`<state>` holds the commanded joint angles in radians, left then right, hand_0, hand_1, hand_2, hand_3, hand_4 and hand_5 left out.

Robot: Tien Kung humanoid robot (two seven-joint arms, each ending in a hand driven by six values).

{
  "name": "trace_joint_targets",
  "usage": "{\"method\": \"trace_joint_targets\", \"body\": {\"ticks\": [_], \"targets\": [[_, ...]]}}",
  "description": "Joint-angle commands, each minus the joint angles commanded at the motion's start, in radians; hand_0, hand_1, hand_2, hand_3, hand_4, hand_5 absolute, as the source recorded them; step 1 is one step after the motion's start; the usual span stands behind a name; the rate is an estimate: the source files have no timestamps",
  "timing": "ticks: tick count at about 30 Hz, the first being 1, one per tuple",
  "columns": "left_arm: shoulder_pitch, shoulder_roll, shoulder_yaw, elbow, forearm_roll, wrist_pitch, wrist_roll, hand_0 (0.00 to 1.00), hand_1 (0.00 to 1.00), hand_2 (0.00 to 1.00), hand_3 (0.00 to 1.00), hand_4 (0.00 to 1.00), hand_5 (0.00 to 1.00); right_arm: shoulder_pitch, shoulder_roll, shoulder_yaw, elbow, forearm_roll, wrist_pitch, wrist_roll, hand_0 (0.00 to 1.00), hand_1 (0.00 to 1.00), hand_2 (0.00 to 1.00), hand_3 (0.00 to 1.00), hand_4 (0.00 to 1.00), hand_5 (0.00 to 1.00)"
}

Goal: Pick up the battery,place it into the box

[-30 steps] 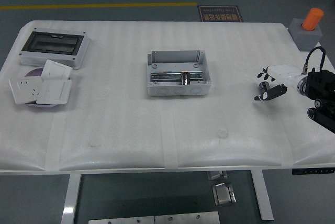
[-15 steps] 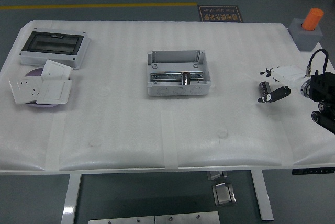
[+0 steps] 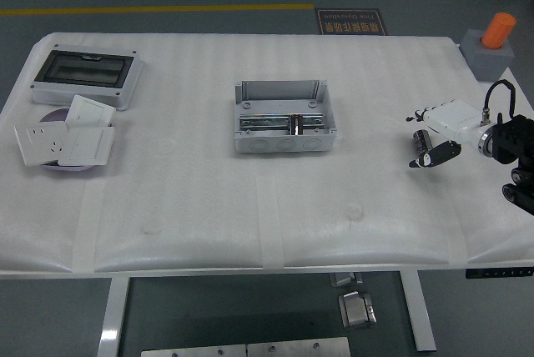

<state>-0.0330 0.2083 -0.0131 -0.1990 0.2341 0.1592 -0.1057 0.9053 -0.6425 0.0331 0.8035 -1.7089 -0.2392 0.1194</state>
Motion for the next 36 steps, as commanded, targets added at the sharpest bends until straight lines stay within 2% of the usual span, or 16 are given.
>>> {"method": "trace_joint_targets", "body": {"ticks": [7, 19, 27, 36], "targets": [[0.002, -0.003, -0.007, -0.002, 0.005, 0.0, -0.001, 0.589, 0.616, 0.495, 0.654, 0.588, 0.372, -0.007, -0.009, 0.012, 0.007, -0.042, -0.024, 0.016, 0.649, 0.663, 0.78, 0.806, 0.853, 0.399], [0.004, 0.001, -0.007, -0.002, 0.011, 0.0, -0.001, 0.589, 0.616, 0.495, 0.655, 0.589, 0.376, -0.009, -0.02, 0.05, 0.0, -0.101, -0.01, 0.044, 0.636, 0.658, 0.774, 0.79, 0.826, 0.384], [0.004, 0.001, -0.019, -0.003, 0.027, -0.001, -0.002, 0.59, 0.616, 0.495, 0.655, 0.59, 0.377, -0.017, -0.028, 0.049, -0.005, -0.088, -0.015, 0.052, 0.635, 0.655, 0.773, 0.785, 0.818, 0.384], [0.005, -0.002, -0.02, -0.003, 0.032, -0.001, -0.002, 0.59, 0.616, 0.494, 0.655, 0.592, 0.381, -0.03, -0.028, 0.014, -0.043, -0.009, -0.061, 0.05, 0.633, 0.654, 0.776, 0.782, 0.813, 0.39]]}}
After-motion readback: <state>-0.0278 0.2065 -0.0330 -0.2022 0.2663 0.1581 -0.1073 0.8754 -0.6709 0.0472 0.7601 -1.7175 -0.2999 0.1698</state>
